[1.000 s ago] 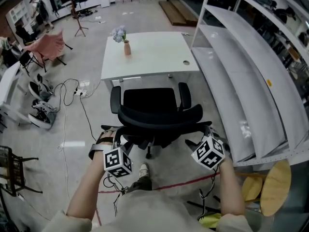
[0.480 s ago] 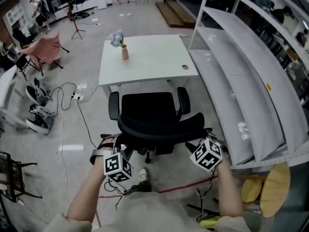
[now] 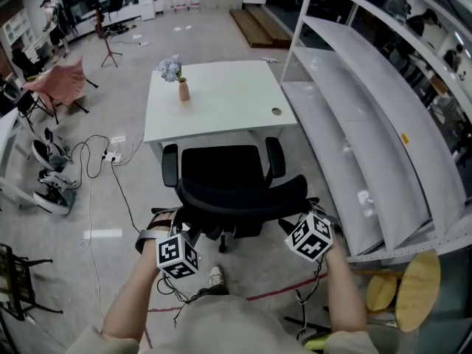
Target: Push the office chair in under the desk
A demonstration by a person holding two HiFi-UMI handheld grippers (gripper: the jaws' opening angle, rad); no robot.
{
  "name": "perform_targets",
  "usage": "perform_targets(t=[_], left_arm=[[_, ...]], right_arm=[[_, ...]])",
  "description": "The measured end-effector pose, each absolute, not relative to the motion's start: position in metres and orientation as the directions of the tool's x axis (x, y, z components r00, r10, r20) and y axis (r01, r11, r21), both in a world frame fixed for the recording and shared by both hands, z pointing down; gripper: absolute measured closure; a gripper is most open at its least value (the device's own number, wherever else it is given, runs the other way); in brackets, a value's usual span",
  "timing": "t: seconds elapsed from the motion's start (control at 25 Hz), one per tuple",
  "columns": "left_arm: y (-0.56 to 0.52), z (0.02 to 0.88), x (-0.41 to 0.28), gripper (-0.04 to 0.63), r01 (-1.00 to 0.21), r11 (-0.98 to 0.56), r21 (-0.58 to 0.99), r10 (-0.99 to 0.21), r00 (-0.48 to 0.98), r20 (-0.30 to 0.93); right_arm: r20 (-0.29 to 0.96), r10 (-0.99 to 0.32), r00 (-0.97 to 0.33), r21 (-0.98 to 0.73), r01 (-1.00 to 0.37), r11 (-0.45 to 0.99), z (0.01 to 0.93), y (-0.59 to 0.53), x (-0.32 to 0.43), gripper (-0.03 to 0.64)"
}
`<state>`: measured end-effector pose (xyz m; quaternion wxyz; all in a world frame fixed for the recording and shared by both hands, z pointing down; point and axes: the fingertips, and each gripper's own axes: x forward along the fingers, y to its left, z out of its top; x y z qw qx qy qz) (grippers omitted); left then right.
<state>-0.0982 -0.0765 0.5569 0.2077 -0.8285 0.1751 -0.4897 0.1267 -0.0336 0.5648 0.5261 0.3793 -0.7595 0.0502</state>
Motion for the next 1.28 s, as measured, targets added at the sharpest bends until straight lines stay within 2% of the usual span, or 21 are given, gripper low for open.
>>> perform_targets(t=[0.56, 1.28], left_arm=[[-0.15, 0.557, -0.082, 0.382, -0.056, -0.838, -0.543, -0.496, 0.496, 0.713], [-0.207, 0.555, -0.074, 0.376, -0.06, -0.842, -0.537, -0.491, 0.498, 0.715]], right_arm=[[0.843, -0.532, -0.079, 0.367, -0.64, 0.675, 0.568, -0.105, 0.143, 0.393], [0.807, -0.572, -0.145, 0.365, -0.639, 0.677, 0.565, -0.161, 0.15, 0.388]])
